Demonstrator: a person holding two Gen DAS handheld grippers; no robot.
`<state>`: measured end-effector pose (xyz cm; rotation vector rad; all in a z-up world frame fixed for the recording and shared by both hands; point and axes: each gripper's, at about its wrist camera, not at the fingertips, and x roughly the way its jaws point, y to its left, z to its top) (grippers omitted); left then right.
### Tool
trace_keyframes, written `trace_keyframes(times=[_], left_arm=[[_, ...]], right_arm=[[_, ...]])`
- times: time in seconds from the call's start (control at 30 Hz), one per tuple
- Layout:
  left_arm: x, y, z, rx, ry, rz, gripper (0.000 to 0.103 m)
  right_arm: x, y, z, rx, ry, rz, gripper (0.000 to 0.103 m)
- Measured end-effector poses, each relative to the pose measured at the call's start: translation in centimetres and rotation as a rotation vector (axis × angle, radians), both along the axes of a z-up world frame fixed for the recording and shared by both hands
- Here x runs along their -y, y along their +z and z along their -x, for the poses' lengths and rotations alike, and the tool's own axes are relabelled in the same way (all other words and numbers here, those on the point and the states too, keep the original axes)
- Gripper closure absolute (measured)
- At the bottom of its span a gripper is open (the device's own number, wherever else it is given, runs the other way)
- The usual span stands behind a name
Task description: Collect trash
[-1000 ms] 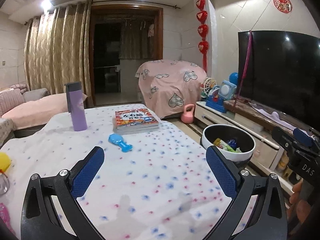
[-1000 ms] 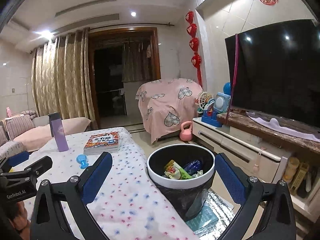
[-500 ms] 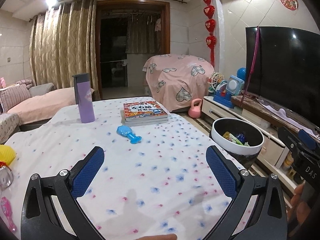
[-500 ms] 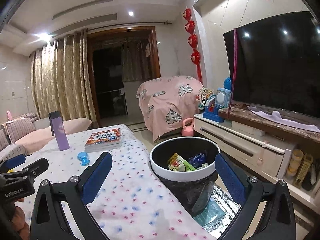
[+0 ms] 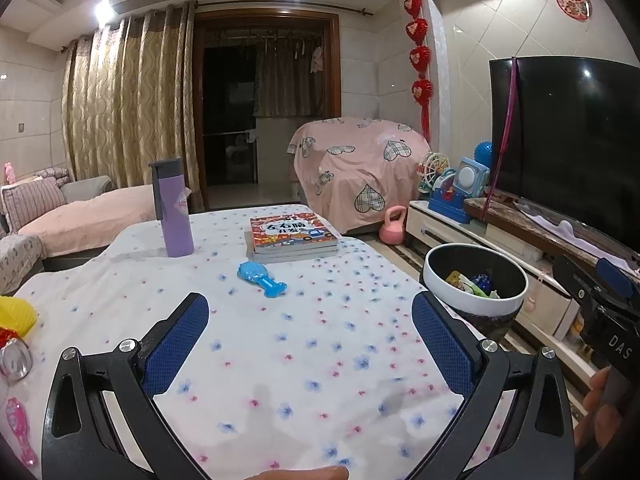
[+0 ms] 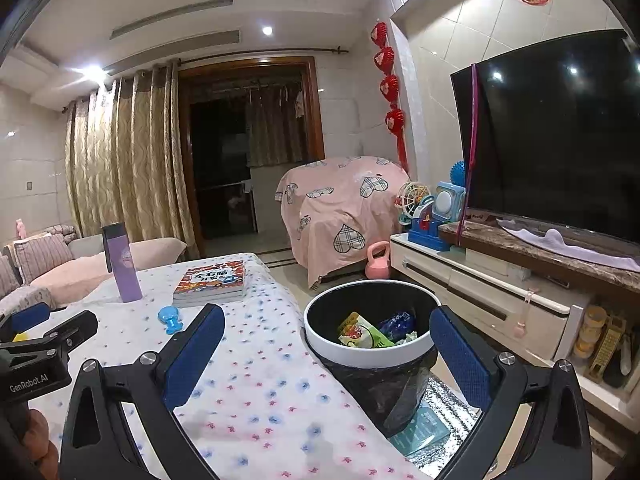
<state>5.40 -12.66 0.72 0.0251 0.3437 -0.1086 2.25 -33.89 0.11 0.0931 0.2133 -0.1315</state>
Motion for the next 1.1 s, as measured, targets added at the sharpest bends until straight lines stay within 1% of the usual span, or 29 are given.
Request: trace_keyframes(times=[1.1], left_arm=[[0.32, 0.41, 0.38, 0.010, -0.009, 0.000, 0.000]], right_arm=[[-0.44, 0.18, 0.05, 0.005, 0.010, -0.001, 0.000]])
